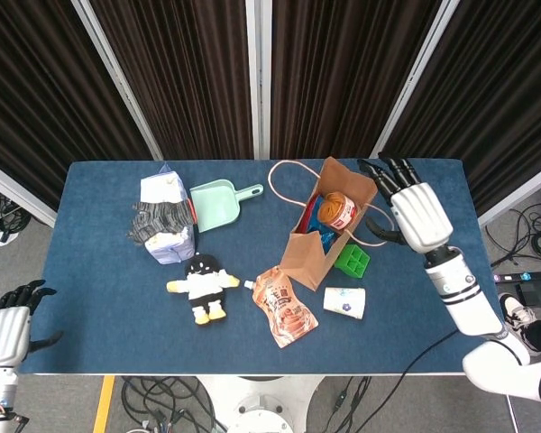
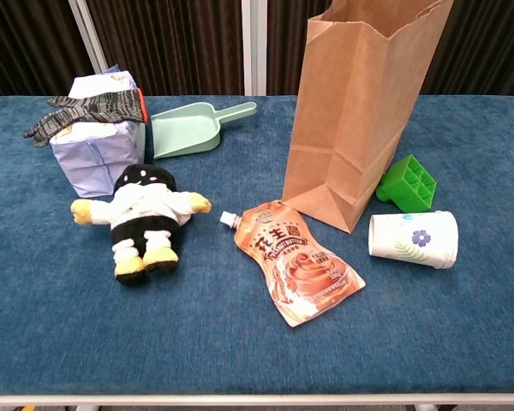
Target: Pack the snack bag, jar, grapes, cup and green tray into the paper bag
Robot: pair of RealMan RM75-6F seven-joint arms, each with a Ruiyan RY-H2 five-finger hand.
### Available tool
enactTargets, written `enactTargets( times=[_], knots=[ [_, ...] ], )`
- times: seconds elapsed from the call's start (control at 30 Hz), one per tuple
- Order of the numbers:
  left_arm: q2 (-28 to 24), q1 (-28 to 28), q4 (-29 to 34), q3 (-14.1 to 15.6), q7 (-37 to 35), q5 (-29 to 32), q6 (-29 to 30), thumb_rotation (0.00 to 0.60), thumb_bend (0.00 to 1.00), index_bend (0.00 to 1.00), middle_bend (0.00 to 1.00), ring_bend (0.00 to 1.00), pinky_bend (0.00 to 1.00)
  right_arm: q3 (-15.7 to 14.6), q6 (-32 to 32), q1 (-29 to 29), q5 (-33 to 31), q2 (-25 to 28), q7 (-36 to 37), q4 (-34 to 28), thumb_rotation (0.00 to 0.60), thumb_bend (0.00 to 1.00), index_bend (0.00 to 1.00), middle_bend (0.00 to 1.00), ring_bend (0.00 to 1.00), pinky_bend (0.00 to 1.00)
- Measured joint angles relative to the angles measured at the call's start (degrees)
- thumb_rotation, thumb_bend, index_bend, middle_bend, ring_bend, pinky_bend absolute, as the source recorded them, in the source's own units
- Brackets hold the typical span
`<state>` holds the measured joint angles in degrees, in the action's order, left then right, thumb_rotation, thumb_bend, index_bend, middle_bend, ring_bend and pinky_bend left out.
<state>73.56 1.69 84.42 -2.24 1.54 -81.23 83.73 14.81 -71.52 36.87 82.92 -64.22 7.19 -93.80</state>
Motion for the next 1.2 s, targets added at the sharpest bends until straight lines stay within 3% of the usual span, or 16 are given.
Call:
enactTargets(
  times=[0.17, 0.23, 0.4, 0.53, 0.67, 0.87, 1.2],
  knots=[
    [-0.1, 0.2, 0.4, -0.1, 0.4, -0.4, 0.2, 0.6, 0.12, 0.37, 0.29, 0.21, 0.22, -2.1, -9.0, -5.1, 6.5, 1.8, 7.4, 0.1, 0.6, 0.18, 0.3, 0.44, 0.26, 0.39],
    [-0.1, 0.3, 0.6, -0.1, 0.6, -0.5, 0.2, 0.6, 0.12, 0.37, 0.29, 0.21, 0.22, -4.0, -11.5, -7.4, 9.3, 2.9, 11.2, 0.4, 0.6, 0.18, 0.35, 0.46, 0.32, 0.44],
    [-0.4, 0.6, 1.1, -0.2, 1.1, -1.0, 0.4, 0.6, 0.11, 0.37, 0.29, 0.21, 0.22, -10.4, -12.7, -11.6, 14.7, 6.2, 19.1, 1.9, 0.6, 0.18, 0.37, 0.47, 0.34, 0.47],
    [-0.5, 0.7, 1.5, -0.2, 1.5, -1.2, 0.5, 0.6, 0.11, 0.37, 0.29, 0.21, 0.22, -13.8, -10.9, -12.8, 16.6, 7.7, 20.7, 3.2, 0.6, 0.18, 0.37, 0.44, 0.28, 0.44],
    [-0.5, 0.8, 1.9, -0.1, 1.8, -0.9, 0.1, 0.6, 0.12, 0.37, 0.29, 0.21, 0.22, -15.6, -5.9, -12.6, 16.9, 8.3, 18.4, 3.7, 0.6, 0.18, 0.32, 0.39, 0.21, 0.37],
    [-0.3, 0.5, 1.7, 0.1, 1.6, -0.5, 0.2, 0.6, 0.11, 0.37, 0.29, 0.21, 0.22, -16.4, 2.1, -11.4, 15.1, 5.8, 7.8, 5.0, 0.6, 0.17, 0.29, 0.36, 0.18, 0.36],
    [-0.2, 0.0, 1.2, 0.3, 0.9, -0.2, 0.3, 0.6, 0.11, 0.37, 0.29, 0.21, 0.22, -15.7, 10.0, -8.3, 11.5, -8.4, -1.3, 14.5, 0.6, 0.15, 0.29, 0.34, 0.18, 0.33]
  ],
)
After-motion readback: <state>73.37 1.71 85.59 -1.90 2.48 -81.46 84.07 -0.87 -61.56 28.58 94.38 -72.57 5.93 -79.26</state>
